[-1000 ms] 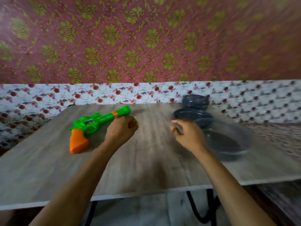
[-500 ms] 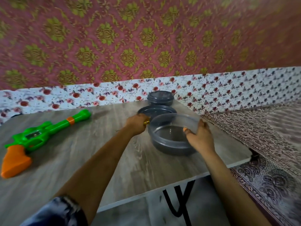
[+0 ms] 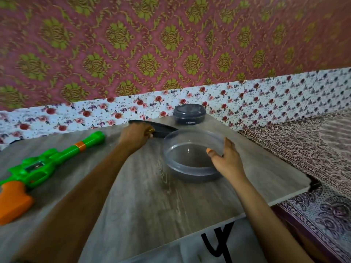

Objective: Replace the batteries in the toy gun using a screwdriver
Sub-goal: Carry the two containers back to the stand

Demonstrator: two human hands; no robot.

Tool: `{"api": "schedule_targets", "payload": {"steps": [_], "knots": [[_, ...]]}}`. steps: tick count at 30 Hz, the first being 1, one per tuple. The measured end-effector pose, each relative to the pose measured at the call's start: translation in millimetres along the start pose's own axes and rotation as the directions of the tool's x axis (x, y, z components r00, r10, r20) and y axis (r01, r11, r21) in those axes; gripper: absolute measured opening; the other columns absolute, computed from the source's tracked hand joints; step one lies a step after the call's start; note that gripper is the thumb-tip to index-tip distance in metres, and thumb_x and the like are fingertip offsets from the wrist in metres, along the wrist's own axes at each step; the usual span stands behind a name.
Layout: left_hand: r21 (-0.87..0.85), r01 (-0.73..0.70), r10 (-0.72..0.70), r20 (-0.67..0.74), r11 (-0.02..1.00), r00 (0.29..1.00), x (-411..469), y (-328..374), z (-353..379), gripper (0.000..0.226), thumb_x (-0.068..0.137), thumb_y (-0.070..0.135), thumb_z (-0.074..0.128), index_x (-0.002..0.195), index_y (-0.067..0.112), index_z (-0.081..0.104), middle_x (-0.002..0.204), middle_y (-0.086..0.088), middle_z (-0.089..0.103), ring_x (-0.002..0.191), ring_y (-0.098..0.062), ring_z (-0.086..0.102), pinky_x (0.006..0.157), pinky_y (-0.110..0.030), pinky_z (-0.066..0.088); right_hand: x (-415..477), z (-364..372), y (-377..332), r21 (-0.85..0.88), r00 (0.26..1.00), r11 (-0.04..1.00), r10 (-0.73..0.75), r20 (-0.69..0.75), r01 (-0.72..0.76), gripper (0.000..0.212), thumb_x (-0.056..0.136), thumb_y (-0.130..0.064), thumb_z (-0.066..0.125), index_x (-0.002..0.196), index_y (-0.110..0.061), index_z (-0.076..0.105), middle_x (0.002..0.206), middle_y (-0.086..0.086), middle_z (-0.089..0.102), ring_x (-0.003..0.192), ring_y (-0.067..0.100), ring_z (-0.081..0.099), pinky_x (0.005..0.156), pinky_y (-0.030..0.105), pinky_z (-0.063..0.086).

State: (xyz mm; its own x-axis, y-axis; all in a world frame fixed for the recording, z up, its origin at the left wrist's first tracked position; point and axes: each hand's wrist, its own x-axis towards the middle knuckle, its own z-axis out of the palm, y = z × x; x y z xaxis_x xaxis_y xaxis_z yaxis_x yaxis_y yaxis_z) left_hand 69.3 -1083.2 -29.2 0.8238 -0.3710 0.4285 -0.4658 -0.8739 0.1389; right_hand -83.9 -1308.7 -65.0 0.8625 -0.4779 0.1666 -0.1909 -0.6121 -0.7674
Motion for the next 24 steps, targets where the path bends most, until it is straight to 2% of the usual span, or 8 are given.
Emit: {"api": "schedule_targets", "payload": {"steps": [2, 5, 9, 12, 14, 16, 21, 24], "knots": [[-0.048, 0.038, -0.041, -0.063, 0.998, 0.997, -3.2, -10.8, -23.2, 0.019, 0.093, 0.026, 0.055, 0.107, 0.018, 0.063, 0.097, -0.01, 0.068, 0.086, -0.027, 0.062, 0.075, -0.035, 0.051, -2.8, 9.1, -8.0, 0.007, 1.0, 1.0, -0.019, 0.015, 0.019, 0.075, 0.092, -0.037, 0.051, 0.149, -0.009, 0.011, 0.157, 0.009, 0.013, 0.144, 0.026, 0.018, 0.115, 0.036, 0.019], [-0.264, 0.067, -0.121, -0.195, 0.962, 0.973, -14.9, -15.9, -57.0, 0.025, 0.091, 0.024, 0.058, 0.112, 0.011, 0.064, 0.102, -0.015, 0.068, 0.094, -0.033, 0.061, 0.077, -0.035, 0.046, -7.3, 20.8, -18.4, 0.007, 0.999, 0.999, -0.032, 0.021, 0.032, 0.074, 0.092, -0.036, 0.05, 0.149, -0.008, 0.012, 0.157, 0.009, 0.014, 0.144, 0.026, 0.018, 0.116, 0.037, 0.019], [-0.63, 0.054, -0.284, -0.27, 0.775, 0.92, -34.8, -11.5, -81.8, 0.02, 0.092, 0.022, 0.057, 0.103, 0.008, 0.066, 0.084, -0.007, 0.064, 0.079, -0.02, 0.057, 0.071, -0.028, 0.042, -12.6, 33.5, -32.1, 0.034, 0.998, 0.999, -0.032, 0.054, 0.03, 0.072, 0.093, -0.037, 0.047, 0.149, -0.008, 0.012, 0.157, 0.009, 0.013, 0.145, 0.025, 0.016, 0.118, 0.037, 0.018], [-0.877, 0.078, -0.415, -0.145, 0.474, 0.898, -41.0, -8.4, -87.2, 0.02, 0.093, 0.022, 0.057, 0.074, 0.015, 0.057, 0.048, 0.005, 0.044, 0.04, -0.007, 0.038, 0.046, -0.022, 0.031, -14.5, 41.9, -39.9, 0.136, 0.998, 0.991, -0.023, 0.06, 0.015, 0.068, 0.095, -0.036, 0.044, 0.149, -0.007, 0.014, 0.157, 0.009, 0.014, 0.145, 0.024, 0.016, 0.118, 0.037, 0.017], [-0.959, 0.152, -0.487, 0.016, 0.24, 0.873, -40.9, -7.2, -86.8, 0.029, 0.093, 0.018, 0.056, 0.066, 0.014, 0.047, 0.048, 0.002, 0.034, 0.032, -0.005, 0.028, 0.037, -0.017, 0.024, -14.8, 43.5, -43.2, 0.234, 0.999, 0.972, 0.012, 0.048, -0.023, 0.064, 0.096, -0.037, 0.04, 0.148, -0.008, 0.017, 0.157, 0.009, 0.016, 0.144, 0.025, 0.018, 0.117, 0.038, 0.018], [-0.957, 0.28, -0.506, 0.204, 0.078, 0.838, -41.4, -7.9, -79.2, 0.032, 0.093, 0.015, 0.056, 0.064, 0.012, 0.044, 0.046, 0.002, 0.031, 0.029, -0.004, 0.025, 0.032, -0.014, 0.02, -14.4, 41.9, -43.8, 0.342, 0.997, 0.936, 0.068, 0.034, -0.076, 0.062, 0.097, -0.039, 0.038, 0.148, -0.01, 0.02, 0.156, 0.009, 0.018, 0.143, 0.027, 0.02, 0.116, 0.04, 0.019], [-0.838, 0.542, -0.483, 0.498, -0.056, 0.72, -51.2, -18.2, -40.2, 0.038, 0.095, 0.012, 0.048, 0.06, 0.014, 0.036, 0.03, 0.006, 0.029, 0.023, -0.004, 0.022, 0.03, -0.008, 0.017, -13.0, 33.7, -39.3, 0.44, 0.988, 0.884, 0.142, 0.062, -0.155, 0.062, 0.097, -0.042, 0.037, 0.148, -0.011, 0.02, 0.155, 0.01, 0.022, 0.142, 0.029, 0.023, 0.113, 0.041, 0.023], [-0.788, 0.614, -0.483, 0.521, 0.045, 0.704, -55.0, -17.9, -27.5, 0.032, 0.096, 0.012, 0.046, 0.064, 0.012, 0.039, 0.041, 0.0, 0.039, 0.024, -0.004, 0.023, 0.031, -0.007, 0.019, -11.1, 32.0, -39.1, 0.397, 0.988, 0.905, 0.137, 0.064, -0.151, 0.063, 0.096, -0.043, 0.037, 0.147, -0.009, 0.022, 0.154, 0.011, 0.025, 0.142, 0.028, 0.025, 0.113, 0.039, 0.024]]}}
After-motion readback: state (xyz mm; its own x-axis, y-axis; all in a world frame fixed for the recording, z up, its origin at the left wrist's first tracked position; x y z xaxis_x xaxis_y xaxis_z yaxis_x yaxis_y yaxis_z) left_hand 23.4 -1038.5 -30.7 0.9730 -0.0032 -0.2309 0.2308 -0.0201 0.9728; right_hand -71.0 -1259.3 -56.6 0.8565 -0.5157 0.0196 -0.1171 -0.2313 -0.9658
